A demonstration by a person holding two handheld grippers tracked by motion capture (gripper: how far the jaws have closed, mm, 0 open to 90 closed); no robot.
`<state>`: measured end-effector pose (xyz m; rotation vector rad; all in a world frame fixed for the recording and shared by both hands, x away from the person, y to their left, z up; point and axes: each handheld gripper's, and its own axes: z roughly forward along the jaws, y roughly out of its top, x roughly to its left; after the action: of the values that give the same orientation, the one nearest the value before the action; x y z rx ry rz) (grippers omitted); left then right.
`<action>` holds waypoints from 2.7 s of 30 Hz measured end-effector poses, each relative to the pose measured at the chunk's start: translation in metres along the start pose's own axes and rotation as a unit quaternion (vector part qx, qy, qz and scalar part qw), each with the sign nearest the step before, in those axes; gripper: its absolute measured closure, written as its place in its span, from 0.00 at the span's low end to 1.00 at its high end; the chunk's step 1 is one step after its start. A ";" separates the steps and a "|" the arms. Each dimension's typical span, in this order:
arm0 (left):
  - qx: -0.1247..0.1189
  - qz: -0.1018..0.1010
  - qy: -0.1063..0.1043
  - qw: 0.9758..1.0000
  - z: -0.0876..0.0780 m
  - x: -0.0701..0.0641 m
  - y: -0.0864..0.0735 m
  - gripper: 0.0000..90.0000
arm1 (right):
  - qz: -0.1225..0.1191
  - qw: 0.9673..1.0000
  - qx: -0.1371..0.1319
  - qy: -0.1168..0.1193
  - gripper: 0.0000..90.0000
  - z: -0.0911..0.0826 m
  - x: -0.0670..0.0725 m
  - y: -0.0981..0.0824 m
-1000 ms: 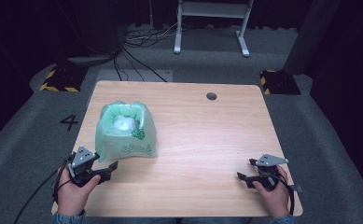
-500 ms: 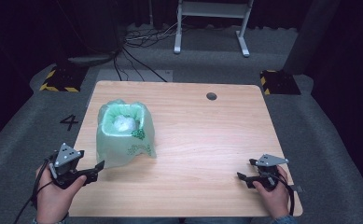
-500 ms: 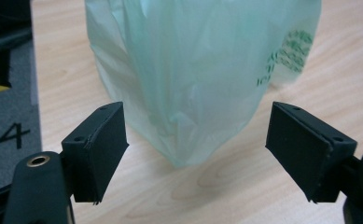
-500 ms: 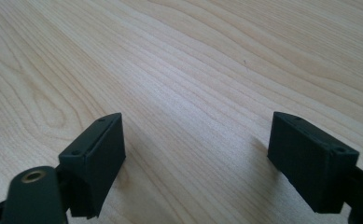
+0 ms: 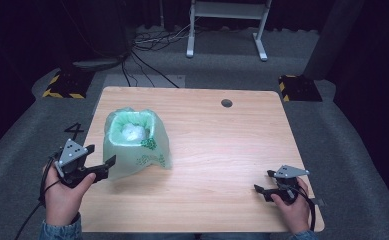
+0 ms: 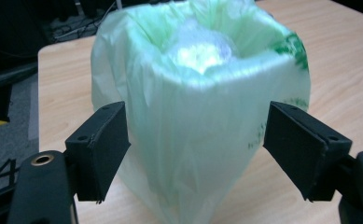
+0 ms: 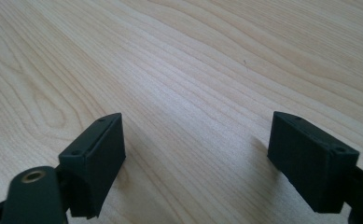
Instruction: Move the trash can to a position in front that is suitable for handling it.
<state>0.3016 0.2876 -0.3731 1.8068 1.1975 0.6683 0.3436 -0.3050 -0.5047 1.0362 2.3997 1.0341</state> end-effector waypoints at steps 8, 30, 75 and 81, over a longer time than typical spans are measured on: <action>-0.017 -0.020 0.020 0.999 0.027 0.018 0.008 0.27 | 0.000 1.000 0.000 0.000 0.21 0.000 0.000 0.000; -0.022 -0.045 -0.019 0.999 0.063 0.010 0.021 0.34 | 0.002 1.000 0.000 -0.001 0.21 0.000 0.000 0.000; -0.056 0.037 0.012 0.998 0.049 -0.071 0.025 0.31 | 0.016 1.000 -0.013 -0.016 0.31 0.000 0.008 0.007; 0.001 0.043 0.026 0.999 0.076 -0.065 0.008 0.35 | -0.005 0.999 -0.051 -0.020 0.31 0.004 0.023 0.036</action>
<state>0.3398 0.1993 -0.4030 1.8620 1.1596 0.7672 0.3485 -0.2692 -0.4812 0.9983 2.2940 1.1087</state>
